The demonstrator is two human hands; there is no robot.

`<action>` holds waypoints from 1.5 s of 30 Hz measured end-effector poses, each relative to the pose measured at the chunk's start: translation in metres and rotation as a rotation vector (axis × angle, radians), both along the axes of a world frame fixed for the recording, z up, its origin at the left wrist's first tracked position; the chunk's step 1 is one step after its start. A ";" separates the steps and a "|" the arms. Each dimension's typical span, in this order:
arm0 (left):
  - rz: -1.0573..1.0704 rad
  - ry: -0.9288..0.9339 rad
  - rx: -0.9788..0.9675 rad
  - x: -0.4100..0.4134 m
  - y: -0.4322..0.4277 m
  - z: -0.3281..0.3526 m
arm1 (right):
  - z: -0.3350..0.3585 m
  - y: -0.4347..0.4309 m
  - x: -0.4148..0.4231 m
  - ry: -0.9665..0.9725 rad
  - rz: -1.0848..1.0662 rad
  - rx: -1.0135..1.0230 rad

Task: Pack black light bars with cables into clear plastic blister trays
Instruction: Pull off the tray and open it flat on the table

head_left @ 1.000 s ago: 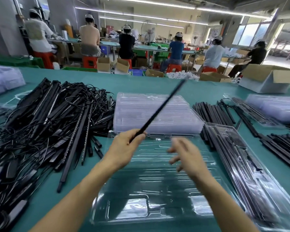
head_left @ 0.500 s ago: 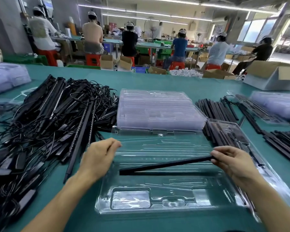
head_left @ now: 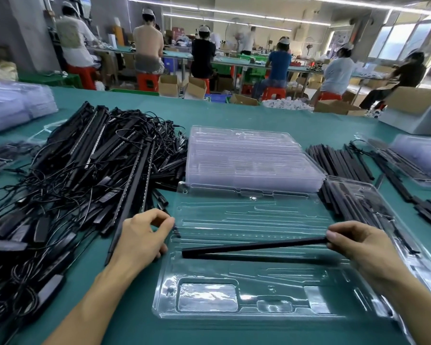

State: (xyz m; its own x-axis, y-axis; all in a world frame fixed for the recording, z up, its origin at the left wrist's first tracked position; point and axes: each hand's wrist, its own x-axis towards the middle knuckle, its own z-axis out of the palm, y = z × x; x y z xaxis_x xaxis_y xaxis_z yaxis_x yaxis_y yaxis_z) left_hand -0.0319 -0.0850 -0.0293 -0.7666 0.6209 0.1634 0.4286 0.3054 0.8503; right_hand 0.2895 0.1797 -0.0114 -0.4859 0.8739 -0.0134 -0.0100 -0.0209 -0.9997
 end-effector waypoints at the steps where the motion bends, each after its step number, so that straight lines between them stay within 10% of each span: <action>1: 0.001 -0.001 0.004 0.001 0.000 0.000 | -0.001 0.000 0.001 -0.029 0.011 0.012; 14: -0.043 -0.077 0.019 -0.003 -0.003 -0.002 | 0.012 -0.005 -0.004 0.163 -0.028 -0.093; 20: -0.067 -0.071 -0.015 -0.003 -0.004 -0.001 | 0.003 -0.004 -0.003 -0.032 -0.003 0.061; 32: -0.085 -0.028 -0.109 0.003 -0.006 0.004 | 0.002 -0.024 -0.013 -0.744 0.122 1.060; 45: -0.122 -0.214 0.062 -0.002 -0.003 0.003 | -0.009 -0.052 -0.013 -1.078 -0.060 1.107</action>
